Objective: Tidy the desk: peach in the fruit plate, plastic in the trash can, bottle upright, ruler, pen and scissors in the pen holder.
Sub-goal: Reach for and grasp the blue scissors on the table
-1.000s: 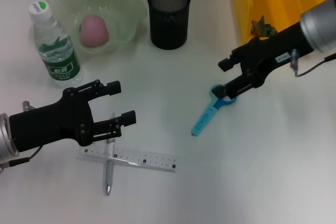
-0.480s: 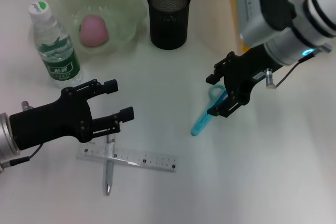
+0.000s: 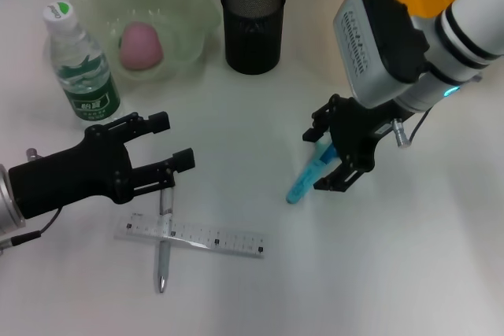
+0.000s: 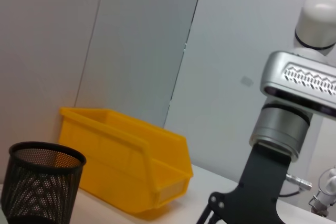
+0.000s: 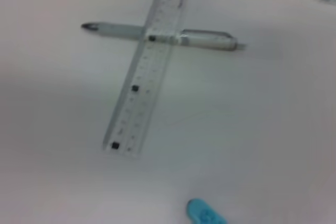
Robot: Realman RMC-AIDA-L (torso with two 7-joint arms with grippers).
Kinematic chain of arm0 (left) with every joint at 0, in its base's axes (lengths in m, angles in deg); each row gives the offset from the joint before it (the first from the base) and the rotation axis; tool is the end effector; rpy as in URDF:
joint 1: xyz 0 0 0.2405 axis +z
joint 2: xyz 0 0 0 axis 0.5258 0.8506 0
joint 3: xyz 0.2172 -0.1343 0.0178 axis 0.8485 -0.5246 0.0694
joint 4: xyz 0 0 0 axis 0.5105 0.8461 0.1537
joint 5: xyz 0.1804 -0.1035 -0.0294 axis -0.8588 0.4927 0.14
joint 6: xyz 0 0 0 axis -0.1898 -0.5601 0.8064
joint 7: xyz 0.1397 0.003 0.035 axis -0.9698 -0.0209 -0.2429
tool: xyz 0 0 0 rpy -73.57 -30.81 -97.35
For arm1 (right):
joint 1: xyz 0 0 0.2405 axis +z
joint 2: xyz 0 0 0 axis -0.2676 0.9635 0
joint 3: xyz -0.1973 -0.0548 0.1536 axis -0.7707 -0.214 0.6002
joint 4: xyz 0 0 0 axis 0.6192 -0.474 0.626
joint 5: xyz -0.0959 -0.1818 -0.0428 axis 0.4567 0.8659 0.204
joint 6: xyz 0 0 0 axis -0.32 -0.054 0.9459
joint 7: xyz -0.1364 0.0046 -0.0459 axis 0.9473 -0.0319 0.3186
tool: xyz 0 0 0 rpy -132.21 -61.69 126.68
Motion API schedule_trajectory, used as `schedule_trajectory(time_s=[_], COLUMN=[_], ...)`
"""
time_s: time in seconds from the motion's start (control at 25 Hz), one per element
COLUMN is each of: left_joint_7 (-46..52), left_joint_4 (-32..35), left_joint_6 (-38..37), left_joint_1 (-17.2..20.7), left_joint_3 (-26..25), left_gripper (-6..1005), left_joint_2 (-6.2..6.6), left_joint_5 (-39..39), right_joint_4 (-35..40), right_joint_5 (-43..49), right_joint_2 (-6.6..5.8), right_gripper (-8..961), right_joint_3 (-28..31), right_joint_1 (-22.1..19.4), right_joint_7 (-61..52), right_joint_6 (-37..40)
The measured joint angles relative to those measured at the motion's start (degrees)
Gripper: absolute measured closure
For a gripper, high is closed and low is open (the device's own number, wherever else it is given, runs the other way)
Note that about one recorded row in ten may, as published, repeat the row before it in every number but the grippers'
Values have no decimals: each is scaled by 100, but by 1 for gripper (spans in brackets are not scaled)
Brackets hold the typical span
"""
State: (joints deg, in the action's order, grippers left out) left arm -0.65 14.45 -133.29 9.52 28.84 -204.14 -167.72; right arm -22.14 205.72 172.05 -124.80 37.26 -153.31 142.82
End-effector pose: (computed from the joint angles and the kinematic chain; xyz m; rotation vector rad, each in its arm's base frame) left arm -0.2933 0.2758 -0.0060 -2.5812 -0.6231 -0.9887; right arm 0.1647 0.3865 -0.0573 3.0797 0.2473 0.5090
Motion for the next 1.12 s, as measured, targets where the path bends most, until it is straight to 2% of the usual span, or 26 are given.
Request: schedule_trajectory(time_s=[0.32,0.48,0.68,0.84,1.12], left_joint_7=[101,114,117,118,160], left_joint_4=[0,-25,-50,-52,-46], left_joint_6=[-3,-9,-11,-17,-25], left_joint_1=[23,22,2,-7,-28], left_joint_3=[-154,-237,-298,-309,-313], left_gripper=[190,190,191,190,191], left_joint_2=[-1,-1,-1,-1,-1], left_joint_5=[3,4,3,20,58], right_joint_4=[-442,-521,-738,-834,-930], right_joint_5=[138,130,113,109,97], right_joint_2=[2,20,36,45,52], right_gripper=[168,198,358,411,435], right_joint_3=[-40,-37,-35,-35,-35], right_joint_1=[219,224,277,312,372], right_joint_7=[365,453,574,629,689], right_joint_6=[-346,-489,-696,-754,-801])
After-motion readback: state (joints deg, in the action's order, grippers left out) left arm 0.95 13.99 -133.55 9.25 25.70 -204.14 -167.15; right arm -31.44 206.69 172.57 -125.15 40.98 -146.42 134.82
